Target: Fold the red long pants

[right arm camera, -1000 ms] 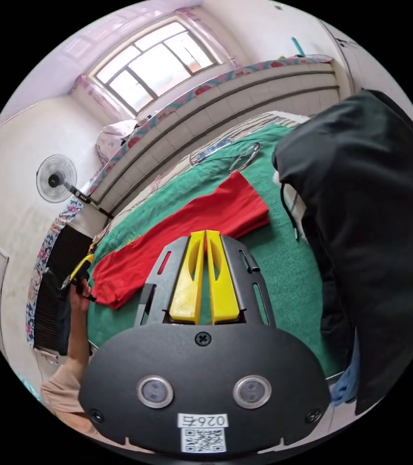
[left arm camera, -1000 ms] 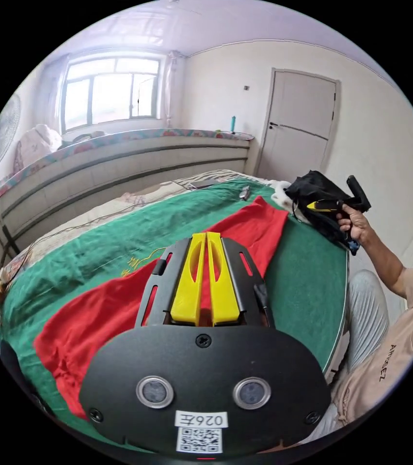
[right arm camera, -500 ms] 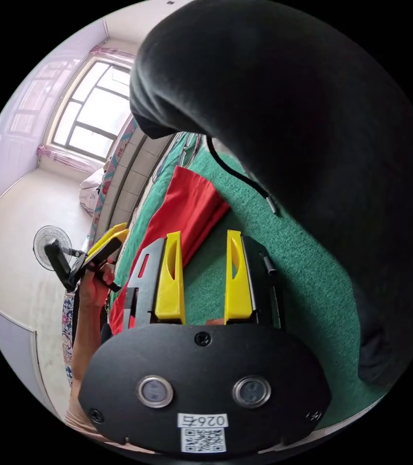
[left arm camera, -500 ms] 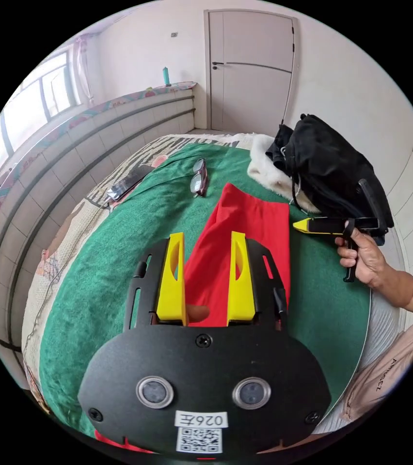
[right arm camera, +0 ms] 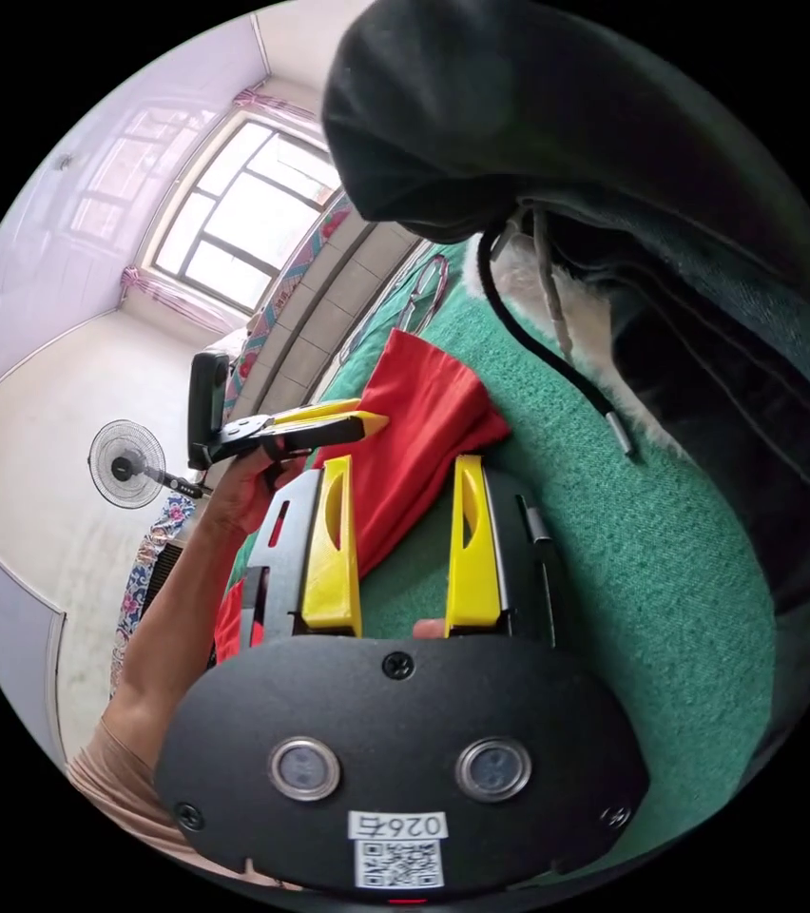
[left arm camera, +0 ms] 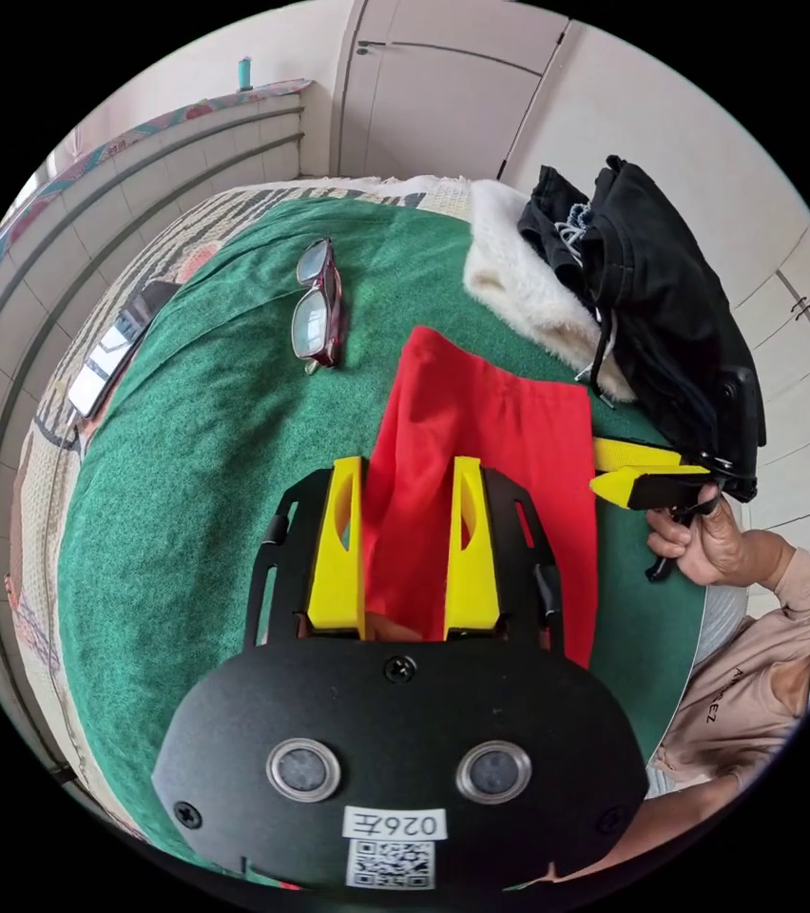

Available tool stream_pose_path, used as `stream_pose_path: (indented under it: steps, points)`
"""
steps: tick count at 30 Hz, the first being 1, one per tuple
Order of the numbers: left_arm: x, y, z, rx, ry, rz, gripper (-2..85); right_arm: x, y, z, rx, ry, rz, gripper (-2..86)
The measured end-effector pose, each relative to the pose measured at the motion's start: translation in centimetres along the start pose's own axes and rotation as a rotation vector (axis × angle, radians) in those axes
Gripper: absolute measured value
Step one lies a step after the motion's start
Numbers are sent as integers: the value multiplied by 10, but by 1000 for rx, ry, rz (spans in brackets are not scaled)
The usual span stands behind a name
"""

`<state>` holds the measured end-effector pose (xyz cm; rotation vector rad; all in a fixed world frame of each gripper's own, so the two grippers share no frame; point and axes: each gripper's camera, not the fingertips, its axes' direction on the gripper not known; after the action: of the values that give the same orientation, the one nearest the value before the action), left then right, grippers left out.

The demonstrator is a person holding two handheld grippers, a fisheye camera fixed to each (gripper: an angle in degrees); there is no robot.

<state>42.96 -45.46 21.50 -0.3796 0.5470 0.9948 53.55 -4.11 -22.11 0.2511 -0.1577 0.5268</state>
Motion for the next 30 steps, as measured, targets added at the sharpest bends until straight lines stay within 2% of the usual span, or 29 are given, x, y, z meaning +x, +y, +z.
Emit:
stream_pose_path:
  steps: [3,5,8,17,22,30]
  points:
    - [-7,-2,-5,14,15,7,100,3,3,4,-4,5,-7,89]
    - [-8,-4,-9,20,89,23,52,7,6,3,-30,4,-3,14]
    - [-7,-7,-18,16,125,44,19,3,11,-6,-61,3,-46,-6]
    - [39,-22,-84,37,74,186,7,-27,46,-56,22,41,-164,-12]
    - [68,-15,-114,31,26,271,6,-27,71,-81,54,-38,-132,-13]
    - [58,44,-181,175,61,239,6,-111,125,-101,145,-46,-388,-15]
